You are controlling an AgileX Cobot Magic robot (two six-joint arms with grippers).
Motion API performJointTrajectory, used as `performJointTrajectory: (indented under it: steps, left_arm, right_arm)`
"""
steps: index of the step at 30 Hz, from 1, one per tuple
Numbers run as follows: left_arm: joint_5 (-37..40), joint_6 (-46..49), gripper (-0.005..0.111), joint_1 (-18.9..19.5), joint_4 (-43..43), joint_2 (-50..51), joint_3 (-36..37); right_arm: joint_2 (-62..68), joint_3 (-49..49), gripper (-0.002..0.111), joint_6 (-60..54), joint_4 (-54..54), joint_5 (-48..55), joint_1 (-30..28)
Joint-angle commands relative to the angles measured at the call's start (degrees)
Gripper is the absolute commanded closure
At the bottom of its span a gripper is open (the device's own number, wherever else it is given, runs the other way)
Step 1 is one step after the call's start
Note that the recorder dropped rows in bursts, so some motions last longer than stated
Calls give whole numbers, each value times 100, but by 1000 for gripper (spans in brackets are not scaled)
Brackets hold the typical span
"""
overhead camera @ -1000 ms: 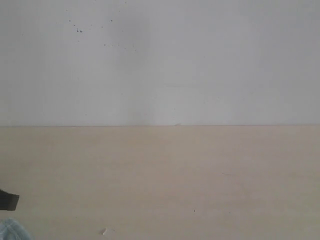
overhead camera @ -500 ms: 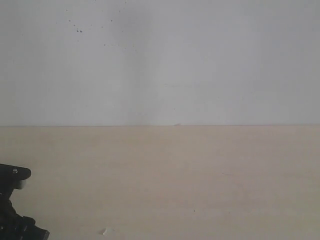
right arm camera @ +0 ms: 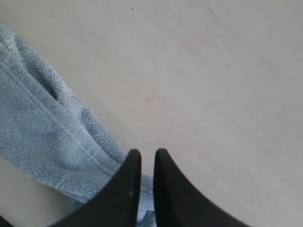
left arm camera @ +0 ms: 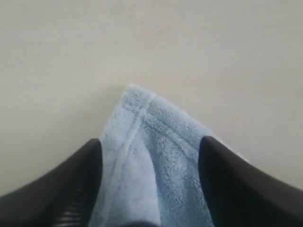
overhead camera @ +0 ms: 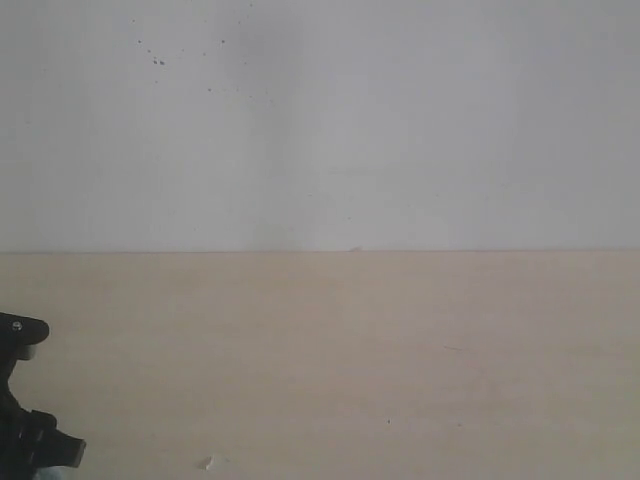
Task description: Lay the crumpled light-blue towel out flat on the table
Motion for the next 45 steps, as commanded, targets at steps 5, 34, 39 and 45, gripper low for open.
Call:
performJointTrajectory:
  steps: [5, 34, 39, 45]
  left_arm:
    - [107, -777, 22, 86, 450, 407, 13]
    - [-413, -1272, 102, 86, 898, 211, 25]
    - [-350, -429, 102, 86, 270, -1399, 117]
    - [140, 1161, 102, 86, -873, -3213, 156]
  right_arm:
    - [-9, 5, 97, -55, 26, -60, 1]
    - [-9, 5, 97, -28, -215, -406, 1]
    - [-9, 237, 97, 172, -835, -210, 1]
    - [106, 1503, 97, 332, -1150, -189, -9]
